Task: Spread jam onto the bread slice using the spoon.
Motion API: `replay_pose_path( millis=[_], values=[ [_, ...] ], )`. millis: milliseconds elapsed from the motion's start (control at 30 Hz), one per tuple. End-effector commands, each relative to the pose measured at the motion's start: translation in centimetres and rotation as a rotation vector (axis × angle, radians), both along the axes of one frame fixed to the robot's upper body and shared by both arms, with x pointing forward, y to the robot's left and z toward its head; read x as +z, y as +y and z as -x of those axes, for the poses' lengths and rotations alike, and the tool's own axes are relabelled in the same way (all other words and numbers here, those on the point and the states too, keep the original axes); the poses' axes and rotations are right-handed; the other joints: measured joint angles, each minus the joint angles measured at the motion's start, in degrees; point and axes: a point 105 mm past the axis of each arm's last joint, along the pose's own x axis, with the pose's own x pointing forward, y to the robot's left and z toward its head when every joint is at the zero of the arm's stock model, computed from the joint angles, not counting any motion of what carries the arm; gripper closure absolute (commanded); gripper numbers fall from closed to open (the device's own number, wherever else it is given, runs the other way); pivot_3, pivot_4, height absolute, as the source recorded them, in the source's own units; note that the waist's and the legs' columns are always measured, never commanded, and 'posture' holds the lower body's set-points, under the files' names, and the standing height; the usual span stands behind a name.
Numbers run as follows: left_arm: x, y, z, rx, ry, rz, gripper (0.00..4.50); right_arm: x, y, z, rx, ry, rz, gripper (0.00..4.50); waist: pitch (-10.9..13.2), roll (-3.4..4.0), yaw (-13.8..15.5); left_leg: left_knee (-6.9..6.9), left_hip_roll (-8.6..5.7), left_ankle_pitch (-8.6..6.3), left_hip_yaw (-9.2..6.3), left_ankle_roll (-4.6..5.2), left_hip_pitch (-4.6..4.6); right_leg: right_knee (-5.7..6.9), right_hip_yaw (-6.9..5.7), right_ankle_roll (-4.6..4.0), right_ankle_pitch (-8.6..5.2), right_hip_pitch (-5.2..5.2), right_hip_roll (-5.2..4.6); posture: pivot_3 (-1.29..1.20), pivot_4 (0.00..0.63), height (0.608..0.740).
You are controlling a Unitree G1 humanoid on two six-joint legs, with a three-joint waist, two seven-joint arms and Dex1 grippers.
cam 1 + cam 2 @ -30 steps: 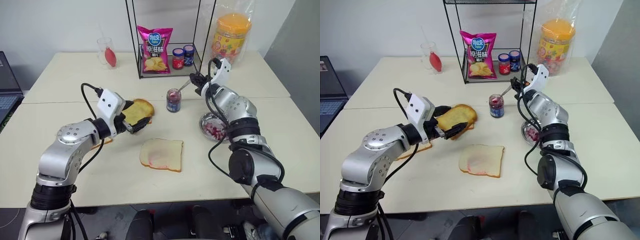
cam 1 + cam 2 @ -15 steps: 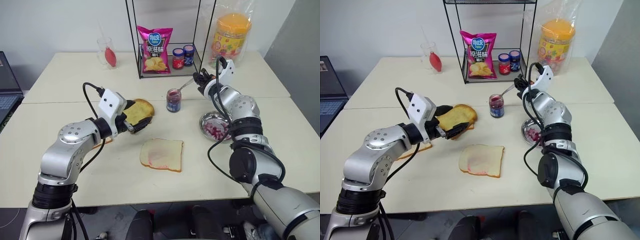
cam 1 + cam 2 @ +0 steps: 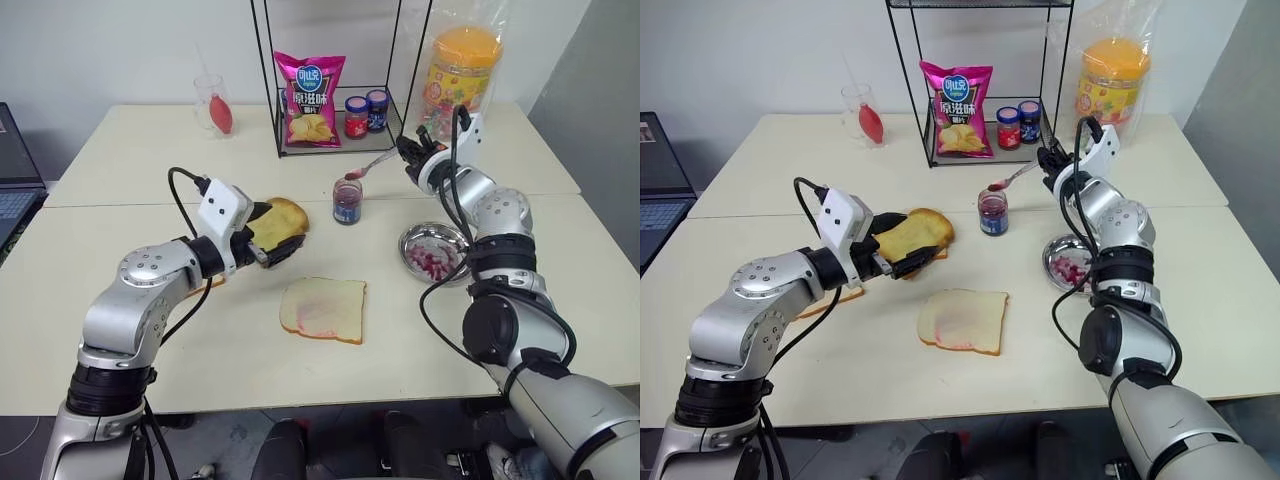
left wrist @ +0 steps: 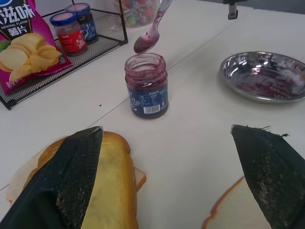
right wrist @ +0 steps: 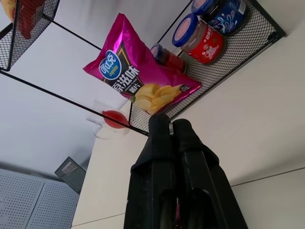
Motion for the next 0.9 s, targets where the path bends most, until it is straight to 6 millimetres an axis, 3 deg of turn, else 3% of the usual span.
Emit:
replay_pose_path(
  millis=[33,267,400,533,667,900],
  values=[
    [2.1,-0.2,0.2,-0.015,-0.068,0.049,0.00,2.0,-0.6,0.3,-0.009,-0.068,-0.039,4.47,0.00,0.00,0.00,0.00,0.00,0.00,0.00,0.00,-0.01,0.00,0.00,0.00,0.00,0.00,0.00,0.00,0.150,0.740],
    [3.3,0.1,0.7,-0.020,-0.100,0.103,0.00,3.5,-0.2,1.1,0.023,-0.123,-0.071,4.47,0.00,0.00,0.00,-0.01,0.00,0.00,0.00,0.00,0.00,-0.01,0.00,0.00,0.00,0.00,0.00,0.00,0.150,0.740],
    [3.7,1.3,1.9,-0.023,-0.123,0.068,0.00,5.4,1.1,3.3,0.101,-0.195,-0.096,4.47,0.00,0.00,-0.06,-0.02,0.01,0.00,-0.01,0.00,-0.01,-0.01,0.00,0.00,0.00,-0.02,0.00,0.00,0.150,0.740],
    [2.9,2.8,3.7,-0.024,-0.087,-0.007,0.00,5.8,3.1,6.1,0.208,-0.248,-0.069,4.47,0.01,0.02,-0.18,-0.10,0.03,0.00,0.00,0.00,0.00,0.02,-0.01,-0.04,-0.02,-0.06,0.00,0.00,0.150,0.740],
    [1.0,4.4,6.0,-0.012,-0.039,-0.106,0.00,4.7,5.0,9.5,0.317,-0.292,0.036,4.47,0.03,0.06,-0.12,-0.12,0.06,-0.01,-0.02,0.01,0.00,-0.03,-0.03,-0.06,-0.04,-0.08,0.04,0.00,0.150,0.740],
    [-3.4,4.2,10.3,-0.114,0.107,-0.238,0.00,0.6,7.0,13.5,0.446,-0.284,0.197,4.47,0.07,0.13,-0.02,-0.13,0.09,-0.01,-0.01,0.01,-0.01,-0.05,-0.01,-0.14,-0.11,-0.10,0.03,0.00,0.150,0.740]
  ],
)
